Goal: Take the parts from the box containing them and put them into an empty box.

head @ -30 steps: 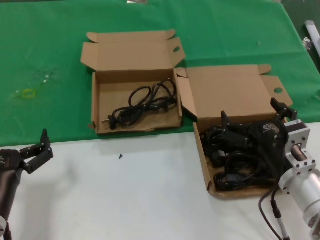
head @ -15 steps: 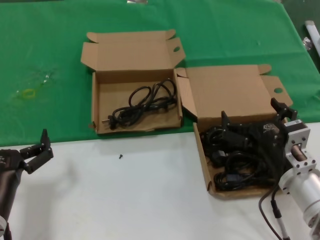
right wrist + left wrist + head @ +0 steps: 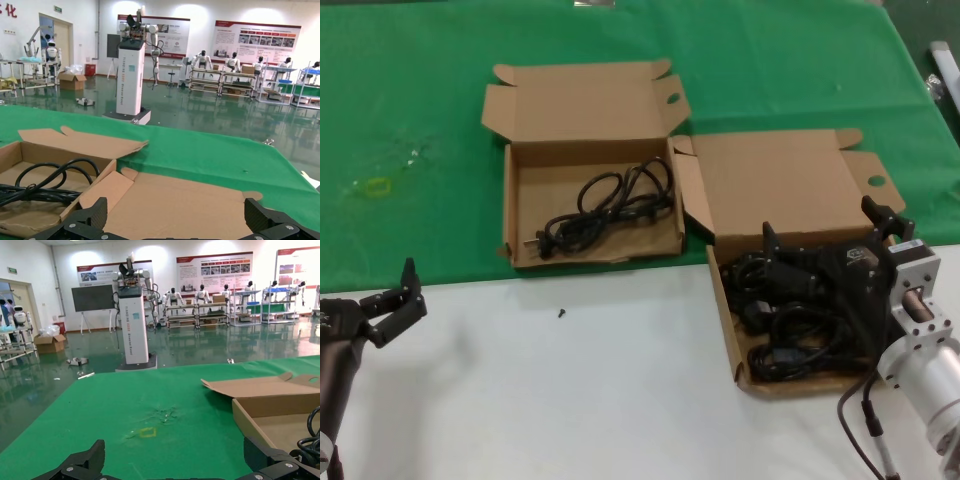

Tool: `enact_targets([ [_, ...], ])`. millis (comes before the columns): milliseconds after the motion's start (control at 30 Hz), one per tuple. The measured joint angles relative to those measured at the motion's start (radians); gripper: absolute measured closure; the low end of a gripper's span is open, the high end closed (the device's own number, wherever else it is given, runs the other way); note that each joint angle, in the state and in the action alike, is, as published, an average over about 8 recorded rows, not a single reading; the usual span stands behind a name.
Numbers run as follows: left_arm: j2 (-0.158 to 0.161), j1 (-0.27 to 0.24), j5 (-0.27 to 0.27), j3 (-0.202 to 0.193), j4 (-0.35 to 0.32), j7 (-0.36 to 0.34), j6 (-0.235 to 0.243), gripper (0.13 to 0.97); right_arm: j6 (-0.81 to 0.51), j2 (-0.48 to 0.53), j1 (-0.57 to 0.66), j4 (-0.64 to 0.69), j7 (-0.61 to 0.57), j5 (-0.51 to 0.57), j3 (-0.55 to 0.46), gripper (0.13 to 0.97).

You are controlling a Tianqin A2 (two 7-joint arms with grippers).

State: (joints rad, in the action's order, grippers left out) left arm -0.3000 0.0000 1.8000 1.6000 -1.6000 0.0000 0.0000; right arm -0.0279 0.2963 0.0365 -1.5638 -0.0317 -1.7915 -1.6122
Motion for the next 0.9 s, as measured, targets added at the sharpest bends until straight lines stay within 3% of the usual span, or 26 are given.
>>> enact_targets([
  [900, 0.0, 0.0, 0.0, 0.0, 0.0, 0.0, 0.0, 0.132, 0.0, 0.0, 0.0, 0.0, 0.0, 0.0, 0.0, 0.129],
])
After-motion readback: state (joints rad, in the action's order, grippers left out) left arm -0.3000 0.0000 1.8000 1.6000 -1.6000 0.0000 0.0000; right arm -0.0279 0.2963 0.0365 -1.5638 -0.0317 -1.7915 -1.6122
